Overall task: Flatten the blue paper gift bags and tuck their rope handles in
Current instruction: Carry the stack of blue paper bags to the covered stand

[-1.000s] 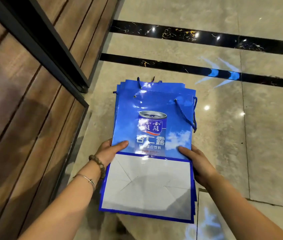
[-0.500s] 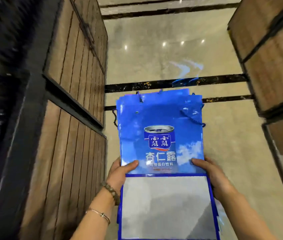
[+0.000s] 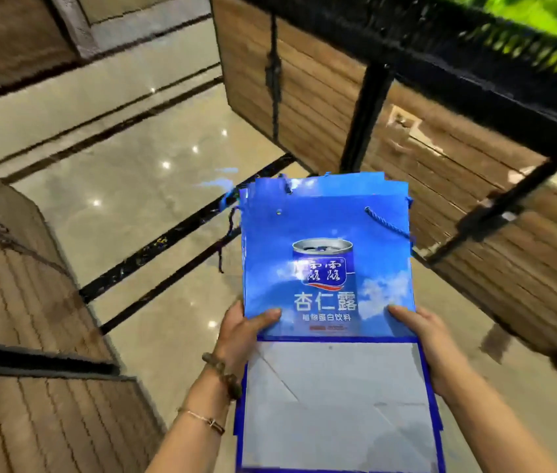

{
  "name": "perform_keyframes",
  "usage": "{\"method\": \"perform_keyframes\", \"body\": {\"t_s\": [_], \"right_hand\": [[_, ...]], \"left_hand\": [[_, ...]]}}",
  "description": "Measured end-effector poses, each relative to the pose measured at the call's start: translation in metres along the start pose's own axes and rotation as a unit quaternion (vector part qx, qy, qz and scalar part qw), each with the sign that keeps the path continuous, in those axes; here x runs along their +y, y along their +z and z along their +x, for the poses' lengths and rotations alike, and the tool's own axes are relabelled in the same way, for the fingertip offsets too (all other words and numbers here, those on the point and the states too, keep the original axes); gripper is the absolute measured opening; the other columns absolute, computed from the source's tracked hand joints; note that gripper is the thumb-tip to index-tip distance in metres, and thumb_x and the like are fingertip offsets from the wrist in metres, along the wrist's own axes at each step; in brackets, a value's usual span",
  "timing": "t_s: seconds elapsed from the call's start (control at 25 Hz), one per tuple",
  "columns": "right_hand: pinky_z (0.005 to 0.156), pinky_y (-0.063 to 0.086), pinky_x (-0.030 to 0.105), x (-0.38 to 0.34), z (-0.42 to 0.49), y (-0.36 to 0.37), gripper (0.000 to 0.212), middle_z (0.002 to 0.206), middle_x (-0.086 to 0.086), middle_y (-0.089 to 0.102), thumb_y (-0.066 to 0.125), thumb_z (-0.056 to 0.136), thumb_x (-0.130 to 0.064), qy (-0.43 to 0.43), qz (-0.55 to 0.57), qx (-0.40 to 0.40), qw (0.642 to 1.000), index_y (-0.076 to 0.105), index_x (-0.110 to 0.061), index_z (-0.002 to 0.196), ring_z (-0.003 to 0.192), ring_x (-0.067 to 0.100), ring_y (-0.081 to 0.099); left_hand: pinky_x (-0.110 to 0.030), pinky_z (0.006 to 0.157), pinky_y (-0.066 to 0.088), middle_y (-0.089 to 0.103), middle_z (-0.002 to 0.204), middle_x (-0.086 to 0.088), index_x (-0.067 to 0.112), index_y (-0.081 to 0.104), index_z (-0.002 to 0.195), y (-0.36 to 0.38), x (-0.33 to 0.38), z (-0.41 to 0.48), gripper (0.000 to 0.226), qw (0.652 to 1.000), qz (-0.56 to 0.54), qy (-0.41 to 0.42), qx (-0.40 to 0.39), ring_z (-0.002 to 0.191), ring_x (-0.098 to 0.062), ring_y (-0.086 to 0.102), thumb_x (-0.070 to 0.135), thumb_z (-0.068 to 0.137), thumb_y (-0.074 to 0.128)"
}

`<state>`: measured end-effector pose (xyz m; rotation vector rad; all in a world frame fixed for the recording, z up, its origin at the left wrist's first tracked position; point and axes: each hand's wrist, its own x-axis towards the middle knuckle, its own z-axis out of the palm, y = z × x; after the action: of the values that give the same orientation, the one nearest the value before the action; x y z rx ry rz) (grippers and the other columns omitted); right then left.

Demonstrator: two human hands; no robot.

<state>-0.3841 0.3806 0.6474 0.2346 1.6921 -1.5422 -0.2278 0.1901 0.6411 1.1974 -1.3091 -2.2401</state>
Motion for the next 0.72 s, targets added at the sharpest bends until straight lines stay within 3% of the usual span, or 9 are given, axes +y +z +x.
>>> {"method": "perform_keyframes", "body": {"t_s": [0.12, 0.24, 0.32, 0.4, 0.56, 0.72], "right_hand": [[0.063, 0.056, 0.042, 0.013, -0.032, -0.082, 0.032, 0.095, 0.022, 0.070, 0.063, 0.078, -0.022, -0.025, 0.106, 0.093, 0.990, 0.060, -0.005, 0.105, 0.075, 0.036, 0.067], [0.055, 0.057, 0.036, 0.026, -0.074, -0.171, 0.017, 0.080, 0.014, 0.073, 0.059, 0.082, -0.018, -0.072, 0.178, 0.181, 0.964, 0.062, -0.007, 0.095, 0.063, 0.028, 0.068], [0.049, 0.055, 0.031, 0.037, -0.105, -0.230, 0.012, 0.072, 0.011, 0.072, 0.058, 0.084, -0.015, -0.098, 0.220, 0.247, 0.939, 0.063, -0.006, 0.091, 0.056, 0.024, 0.067], [0.050, 0.055, 0.030, 0.055, -0.137, -0.297, 0.013, 0.072, 0.012, 0.072, 0.059, 0.083, -0.015, -0.113, 0.264, 0.316, 0.904, 0.063, -0.005, 0.091, 0.055, 0.024, 0.067], [0.048, 0.052, 0.023, 0.100, -0.211, -0.411, 0.013, 0.063, 0.005, 0.071, 0.060, 0.084, -0.014, -0.136, 0.346, 0.437, 0.819, 0.062, -0.005, 0.092, 0.051, 0.018, 0.066], [0.038, 0.045, 0.015, 0.151, -0.287, -0.479, 0.011, 0.053, 0.001, 0.068, 0.057, 0.085, -0.008, -0.158, 0.422, 0.549, 0.704, 0.062, -0.001, 0.092, 0.043, 0.012, 0.062]], "left_hand": [[-0.027, 0.061, 0.057, 0.073, 0.077, -0.004, -0.001, 0.059, 0.102, 0.085, -0.010, 0.006, 0.029, 0.991, 0.065, -0.012, -0.116, 0.065, -0.018, 0.068, -0.011, 0.075, 0.062], [-0.033, 0.067, 0.056, 0.071, 0.087, -0.011, 0.000, 0.059, 0.101, 0.185, -0.036, -0.009, 0.041, 0.965, 0.109, -0.056, -0.230, 0.071, -0.023, 0.068, 0.001, 0.061, 0.067], [-0.036, 0.072, 0.055, 0.070, 0.092, -0.015, -0.003, 0.059, 0.104, 0.254, -0.064, -0.027, 0.039, 0.942, 0.153, -0.064, -0.292, 0.077, -0.026, 0.066, 0.002, 0.066, 0.071], [-0.028, 0.066, 0.057, 0.072, 0.083, -0.005, -0.001, 0.061, 0.102, 0.330, -0.103, -0.053, 0.021, 0.911, 0.215, -0.053, -0.347, 0.073, -0.018, 0.068, 0.002, 0.081, 0.065], [-0.015, 0.054, 0.051, 0.071, 0.078, 0.001, 0.004, 0.063, 0.091, 0.467, -0.184, -0.130, 0.008, 0.830, 0.303, -0.044, -0.467, 0.059, -0.002, 0.065, 0.000, 0.084, 0.060], [-0.019, 0.055, 0.053, 0.071, 0.072, 0.002, 0.005, 0.064, 0.087, 0.570, -0.268, -0.215, 0.008, 0.724, 0.373, -0.062, -0.576, 0.058, -0.006, 0.065, -0.001, 0.083, 0.061]]}}
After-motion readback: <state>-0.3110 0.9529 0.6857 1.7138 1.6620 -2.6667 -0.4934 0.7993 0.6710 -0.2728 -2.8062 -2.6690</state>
